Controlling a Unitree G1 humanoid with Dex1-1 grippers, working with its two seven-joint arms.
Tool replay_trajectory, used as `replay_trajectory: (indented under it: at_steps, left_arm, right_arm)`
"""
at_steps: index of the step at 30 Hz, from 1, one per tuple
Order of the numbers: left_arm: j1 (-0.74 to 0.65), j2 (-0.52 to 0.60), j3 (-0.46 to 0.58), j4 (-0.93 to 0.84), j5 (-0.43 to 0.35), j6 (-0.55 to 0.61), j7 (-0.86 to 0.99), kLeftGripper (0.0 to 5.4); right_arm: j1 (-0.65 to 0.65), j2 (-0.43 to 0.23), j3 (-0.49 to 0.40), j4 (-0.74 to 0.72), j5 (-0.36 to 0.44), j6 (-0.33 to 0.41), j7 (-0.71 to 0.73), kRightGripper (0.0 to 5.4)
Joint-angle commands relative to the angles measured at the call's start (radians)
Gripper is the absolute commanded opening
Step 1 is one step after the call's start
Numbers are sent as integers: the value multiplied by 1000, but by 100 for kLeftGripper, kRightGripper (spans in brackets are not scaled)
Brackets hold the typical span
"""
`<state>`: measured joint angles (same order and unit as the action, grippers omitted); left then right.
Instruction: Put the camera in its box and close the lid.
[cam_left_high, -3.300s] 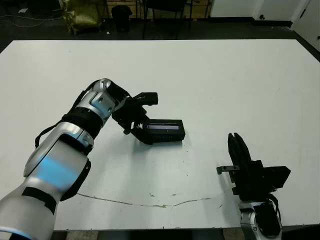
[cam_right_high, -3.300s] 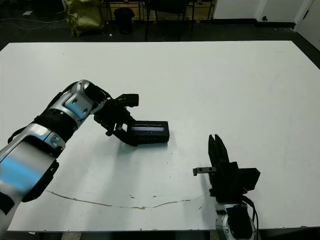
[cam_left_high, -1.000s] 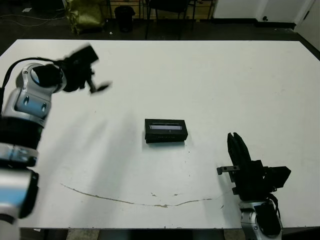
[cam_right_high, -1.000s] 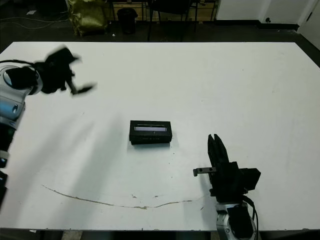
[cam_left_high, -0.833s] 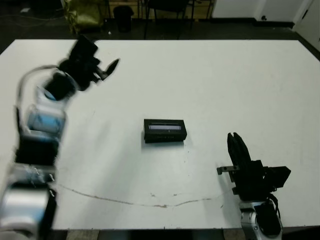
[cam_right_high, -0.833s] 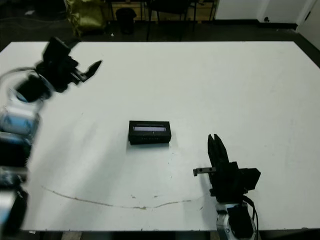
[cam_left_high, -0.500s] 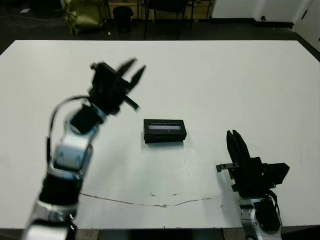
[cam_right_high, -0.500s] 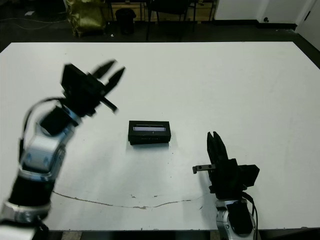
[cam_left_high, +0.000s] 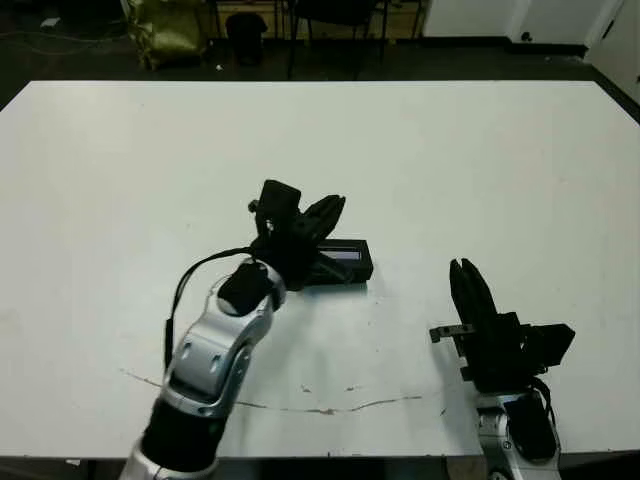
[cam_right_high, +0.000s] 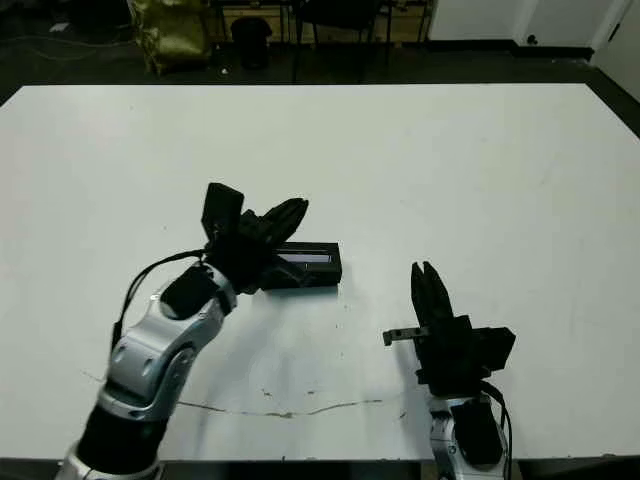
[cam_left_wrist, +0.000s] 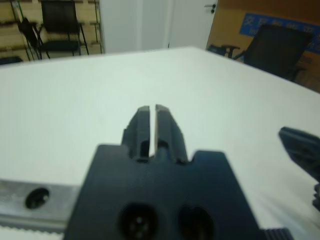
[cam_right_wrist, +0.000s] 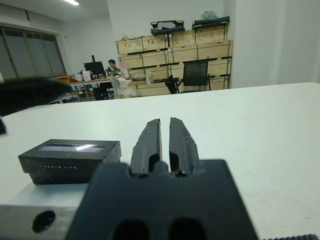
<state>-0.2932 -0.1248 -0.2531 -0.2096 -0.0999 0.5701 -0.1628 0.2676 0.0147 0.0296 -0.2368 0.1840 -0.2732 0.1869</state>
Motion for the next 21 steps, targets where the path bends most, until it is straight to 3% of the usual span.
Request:
replay_trajectory:
  at_steps: [1,8,13,21]
  left_arm:
    - [-15,-42,-9,86,25,36,61,2]
    - [-47,-74,-45,287,108,-104,153,2]
    - [-53,-96,-20,427,111,-216,180,2]
    - [-11,-90,-6,516,116,-234,209,2]
  right_arm:
    - [16,1,-3,8,2,12,-8,0]
    - [14,-2,-3,14,7,7,-3,0]
    - [16,-6,-4,17,6,3,2,0]
    - [29,-3,-5,-8,2,32,-12,0]
